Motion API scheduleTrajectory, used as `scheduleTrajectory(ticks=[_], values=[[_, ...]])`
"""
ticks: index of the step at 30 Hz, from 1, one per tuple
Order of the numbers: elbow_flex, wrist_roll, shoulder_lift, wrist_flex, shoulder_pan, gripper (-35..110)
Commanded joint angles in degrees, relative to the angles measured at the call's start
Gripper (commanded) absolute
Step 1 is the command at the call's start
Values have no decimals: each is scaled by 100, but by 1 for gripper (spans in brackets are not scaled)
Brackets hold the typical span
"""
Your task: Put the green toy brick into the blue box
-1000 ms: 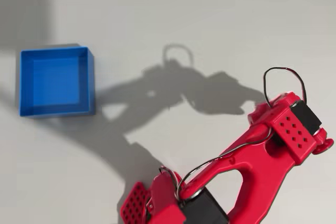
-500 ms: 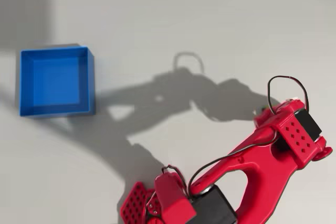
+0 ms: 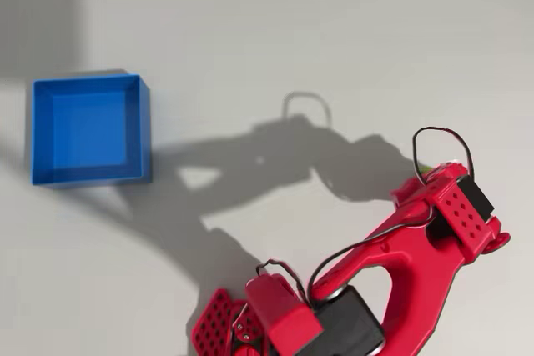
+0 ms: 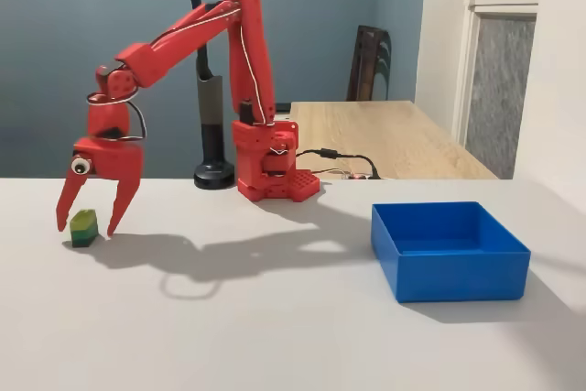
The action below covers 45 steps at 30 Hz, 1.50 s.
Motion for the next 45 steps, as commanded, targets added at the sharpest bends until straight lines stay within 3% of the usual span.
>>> scheduleTrajectory(ticks=[1, 10, 19, 35, 45], values=[[105, 88, 35, -176, 44, 19], [-35, 105, 35, -193, -53, 5], [-325, 79, 88, -79, -281, 0], [-2039, 229, 149, 2180, -1248, 0], [-3103, 70, 167, 3340, -2435, 0]])
